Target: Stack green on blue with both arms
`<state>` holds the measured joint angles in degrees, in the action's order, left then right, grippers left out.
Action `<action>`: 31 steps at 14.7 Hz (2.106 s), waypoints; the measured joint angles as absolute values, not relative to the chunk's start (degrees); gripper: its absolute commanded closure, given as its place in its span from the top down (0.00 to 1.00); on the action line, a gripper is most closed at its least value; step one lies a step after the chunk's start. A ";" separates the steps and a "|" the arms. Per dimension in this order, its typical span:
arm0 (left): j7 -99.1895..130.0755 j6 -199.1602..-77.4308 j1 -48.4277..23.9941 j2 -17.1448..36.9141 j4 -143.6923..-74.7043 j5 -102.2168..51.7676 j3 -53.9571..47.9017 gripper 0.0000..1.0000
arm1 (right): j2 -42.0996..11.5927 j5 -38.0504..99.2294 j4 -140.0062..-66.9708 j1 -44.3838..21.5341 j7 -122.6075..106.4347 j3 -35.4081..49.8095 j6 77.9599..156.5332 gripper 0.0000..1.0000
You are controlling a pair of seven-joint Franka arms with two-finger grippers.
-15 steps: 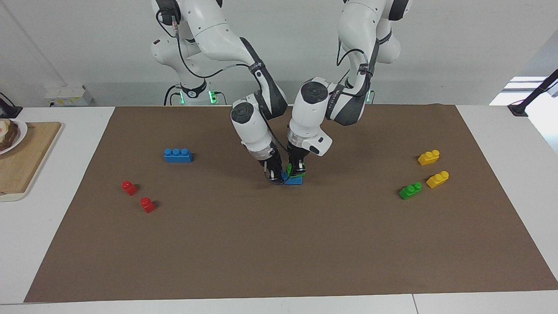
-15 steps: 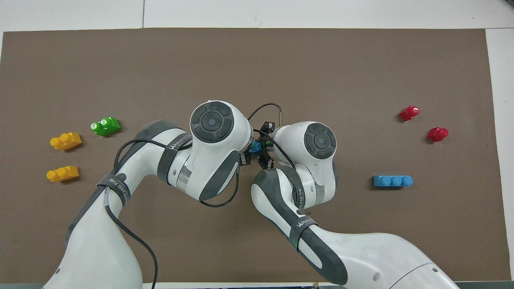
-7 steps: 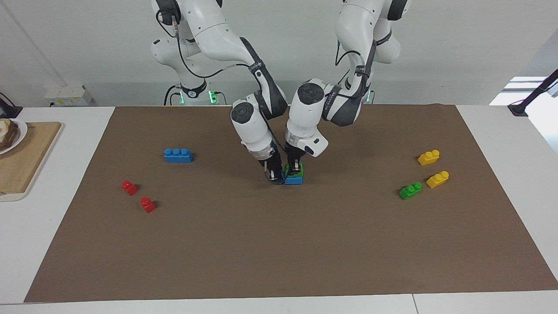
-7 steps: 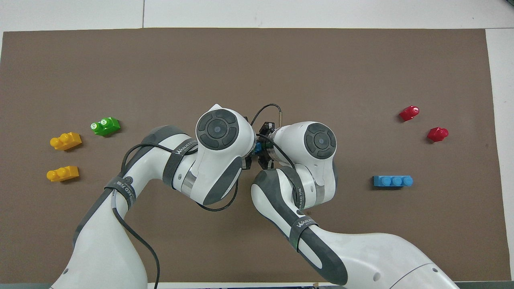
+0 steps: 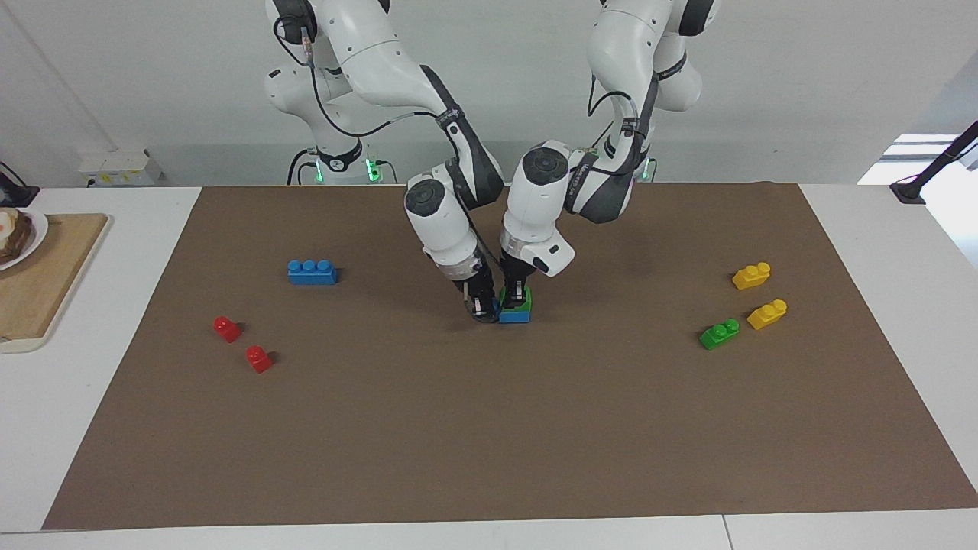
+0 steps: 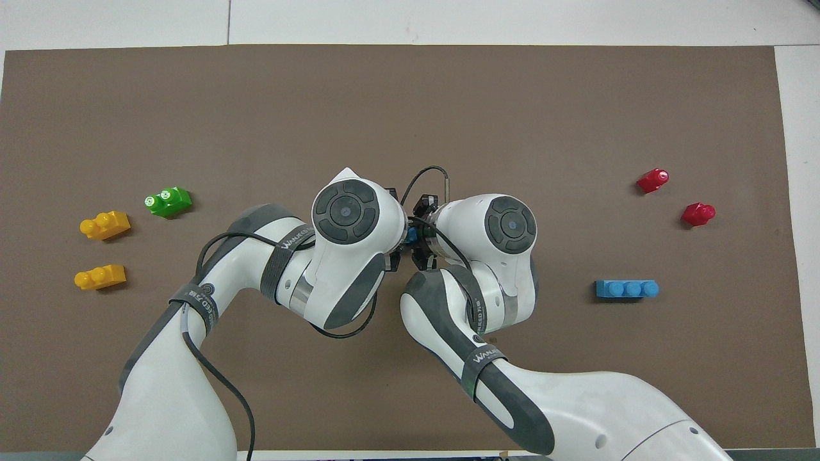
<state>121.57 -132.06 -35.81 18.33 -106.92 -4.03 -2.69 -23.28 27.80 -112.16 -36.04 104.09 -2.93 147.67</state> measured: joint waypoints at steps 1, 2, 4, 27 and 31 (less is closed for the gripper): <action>121.51 -132.16 -35.81 18.31 -106.99 -4.03 -2.69 0.00 | -23.29 27.80 -112.16 -36.04 104.09 -2.93 147.67 0.00; 121.45 -132.32 -35.81 18.26 -107.11 -4.03 -2.69 0.00 | -23.29 27.80 -112.16 -36.04 104.09 -2.93 147.67 0.00; 121.43 -132.51 -35.81 18.18 -107.27 -4.03 -2.69 0.91 | -23.29 27.80 -112.16 -36.04 104.09 -2.92 147.68 0.00; 82.24 -108.00 -13.27 4.49 -107.05 -4.02 -0.63 1.00 | -17.20 29.30 -110.32 -27.74 95.40 -3.64 137.89 0.88; 65.63 -107.32 -7.07 2.03 -107.05 -4.02 -0.59 1.00 | -12.93 25.34 -108.60 -21.60 75.34 -4.08 128.37 0.91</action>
<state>65.63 -107.32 -7.07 2.03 -107.05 -4.02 -0.59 -12.93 25.34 -108.60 -21.60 75.34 -4.08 128.37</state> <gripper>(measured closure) 0.000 0.110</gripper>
